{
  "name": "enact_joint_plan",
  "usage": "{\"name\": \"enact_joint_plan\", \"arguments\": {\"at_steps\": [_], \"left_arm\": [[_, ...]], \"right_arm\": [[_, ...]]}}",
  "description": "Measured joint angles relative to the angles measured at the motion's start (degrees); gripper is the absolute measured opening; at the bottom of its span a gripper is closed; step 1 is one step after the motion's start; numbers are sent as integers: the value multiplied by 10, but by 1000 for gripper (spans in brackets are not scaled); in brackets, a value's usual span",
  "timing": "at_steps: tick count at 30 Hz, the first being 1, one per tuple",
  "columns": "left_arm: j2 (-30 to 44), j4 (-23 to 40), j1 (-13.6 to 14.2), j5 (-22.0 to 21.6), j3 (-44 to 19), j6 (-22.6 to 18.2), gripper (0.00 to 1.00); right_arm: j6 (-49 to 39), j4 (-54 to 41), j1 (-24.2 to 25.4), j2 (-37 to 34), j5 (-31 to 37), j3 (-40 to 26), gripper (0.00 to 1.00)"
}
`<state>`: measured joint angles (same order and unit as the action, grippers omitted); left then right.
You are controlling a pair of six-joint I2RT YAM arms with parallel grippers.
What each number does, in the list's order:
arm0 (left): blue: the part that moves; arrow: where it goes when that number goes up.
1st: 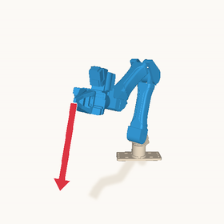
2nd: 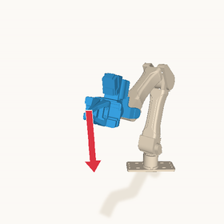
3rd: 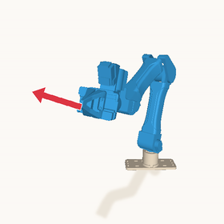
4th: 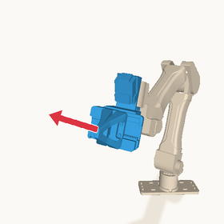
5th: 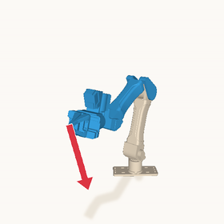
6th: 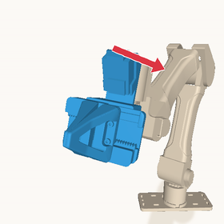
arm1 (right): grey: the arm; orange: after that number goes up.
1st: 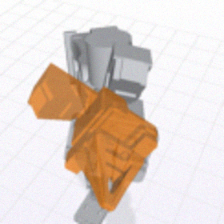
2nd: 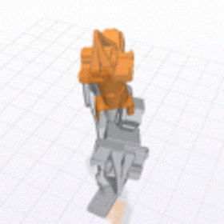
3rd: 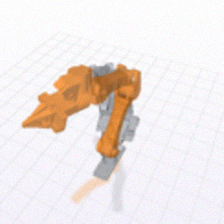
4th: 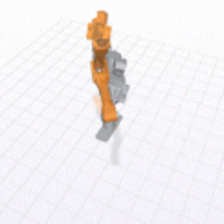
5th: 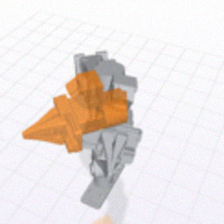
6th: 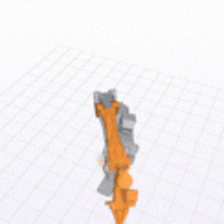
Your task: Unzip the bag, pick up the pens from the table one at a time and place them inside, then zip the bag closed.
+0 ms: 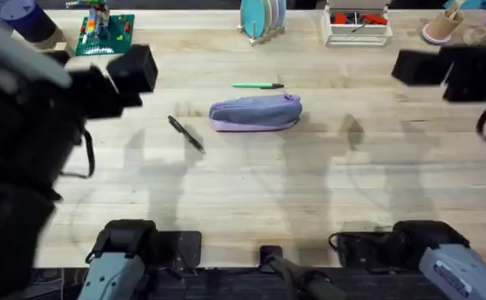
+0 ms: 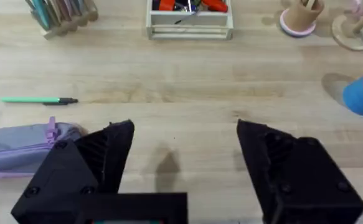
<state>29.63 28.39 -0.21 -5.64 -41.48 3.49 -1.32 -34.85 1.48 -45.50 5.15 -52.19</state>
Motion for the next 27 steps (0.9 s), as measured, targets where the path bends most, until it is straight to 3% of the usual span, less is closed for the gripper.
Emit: {"name": "enact_joint_plan", "arguments": {"at_steps": [1,2,8,14,27], "left_arm": [[19,11,0,1,-18,-1,994],[102,62,0,13,-96,-1,994],[189,134,0,22,-168,-3,994],[228,153,0,30,-191,-3,993],[232,160,0,31,-192,-3,993]], "right_arm": [[0,-17,0,-23,0,-24,995],[0,-84,0,-95,0,-107,995],[0,-115,0,-148,0,-161,995],[0,-118,0,-149,0,-163,995],[0,-119,0,-149,0,-163,996]]}}
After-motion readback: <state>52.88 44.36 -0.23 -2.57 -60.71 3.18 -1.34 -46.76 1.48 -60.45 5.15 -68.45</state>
